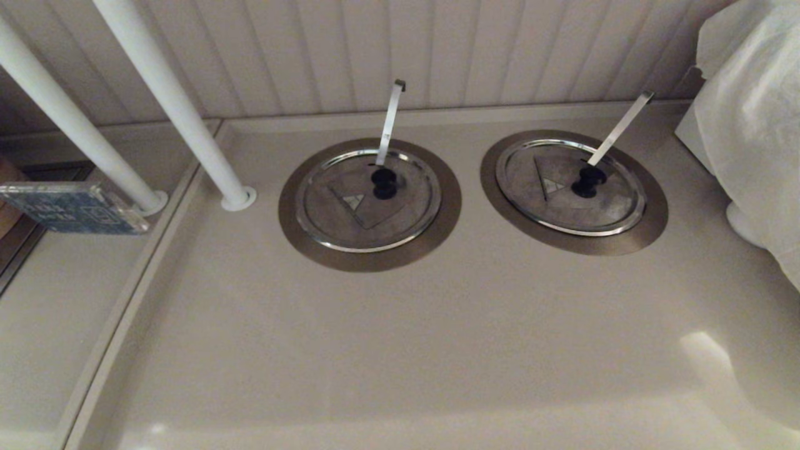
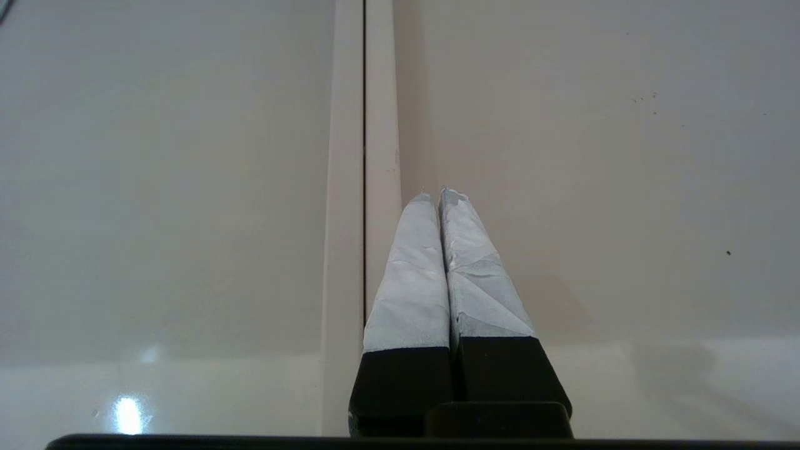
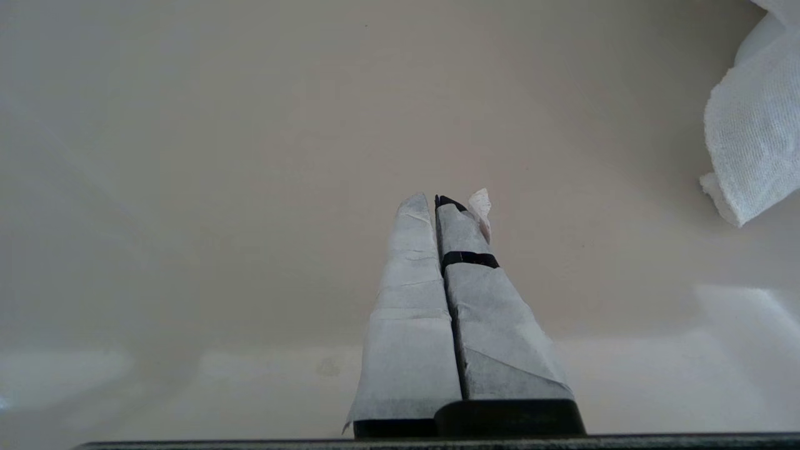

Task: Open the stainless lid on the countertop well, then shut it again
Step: Open the lid

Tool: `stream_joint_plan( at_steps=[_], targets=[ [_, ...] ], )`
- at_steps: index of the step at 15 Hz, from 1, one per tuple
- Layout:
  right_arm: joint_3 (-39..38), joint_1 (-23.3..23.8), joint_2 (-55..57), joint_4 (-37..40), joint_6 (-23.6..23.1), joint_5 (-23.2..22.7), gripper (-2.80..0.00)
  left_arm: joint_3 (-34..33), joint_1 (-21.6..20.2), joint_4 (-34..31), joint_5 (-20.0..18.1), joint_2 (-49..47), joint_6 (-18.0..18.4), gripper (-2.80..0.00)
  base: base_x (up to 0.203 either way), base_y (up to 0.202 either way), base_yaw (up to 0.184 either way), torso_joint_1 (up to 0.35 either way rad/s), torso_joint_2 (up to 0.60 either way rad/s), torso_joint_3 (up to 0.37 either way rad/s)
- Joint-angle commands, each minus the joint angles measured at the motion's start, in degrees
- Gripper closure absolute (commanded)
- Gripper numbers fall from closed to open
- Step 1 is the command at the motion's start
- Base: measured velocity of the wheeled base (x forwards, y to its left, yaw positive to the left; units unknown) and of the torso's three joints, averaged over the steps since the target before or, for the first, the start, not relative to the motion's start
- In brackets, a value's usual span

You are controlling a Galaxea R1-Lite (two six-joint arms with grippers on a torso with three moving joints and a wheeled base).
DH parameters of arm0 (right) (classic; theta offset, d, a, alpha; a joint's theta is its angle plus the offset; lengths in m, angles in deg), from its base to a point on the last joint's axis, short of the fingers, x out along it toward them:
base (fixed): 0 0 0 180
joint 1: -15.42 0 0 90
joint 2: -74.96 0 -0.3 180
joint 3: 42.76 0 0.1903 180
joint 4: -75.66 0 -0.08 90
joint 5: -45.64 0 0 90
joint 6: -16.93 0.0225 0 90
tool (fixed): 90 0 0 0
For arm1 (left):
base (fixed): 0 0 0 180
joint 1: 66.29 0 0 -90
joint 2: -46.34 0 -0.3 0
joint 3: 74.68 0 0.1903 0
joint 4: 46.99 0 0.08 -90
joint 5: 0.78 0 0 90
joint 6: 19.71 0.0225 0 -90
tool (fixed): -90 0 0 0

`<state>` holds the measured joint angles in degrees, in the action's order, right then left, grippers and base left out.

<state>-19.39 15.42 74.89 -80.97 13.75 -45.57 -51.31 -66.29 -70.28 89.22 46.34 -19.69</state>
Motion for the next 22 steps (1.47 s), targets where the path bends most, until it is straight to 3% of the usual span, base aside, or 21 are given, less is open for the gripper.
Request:
stream_joint_plan(
  at_steps=[1, 6, 16, 22],
  targets=[
    [0.0, 0.0, 0.1, -0.1, -0.1, 0.1, 0.00, 0.0, 0.0, 0.0, 0.0, 0.1, 0.1, 0.00, 0.000, 0.000, 0.000, 0.000, 0.00, 0.000],
    [0.0, 0.0, 0.1, -0.1, 2.3, 1.0, 0.00, 0.0, 0.0, 0.0, 0.0, 0.0, 0.0, 0.00, 0.000, 0.000, 0.000, 0.000, 0.00, 0.000],
    [0.3, 0.0, 0.0, -0.1, 1.6, 1.0, 0.00, 0.0, 0.0, 0.0, 0.0, 0.1, 0.0, 0.00, 0.000, 0.000, 0.000, 0.000, 0.00, 0.000],
    [8.5, 0.0, 3.2, 2.1, 0.9, -0.6, 0.00, 0.0, 0.0, 0.0, 0.0, 0.1, 0.0, 0.00, 0.000, 0.000, 0.000, 0.000, 0.00, 0.000]
  ],
)
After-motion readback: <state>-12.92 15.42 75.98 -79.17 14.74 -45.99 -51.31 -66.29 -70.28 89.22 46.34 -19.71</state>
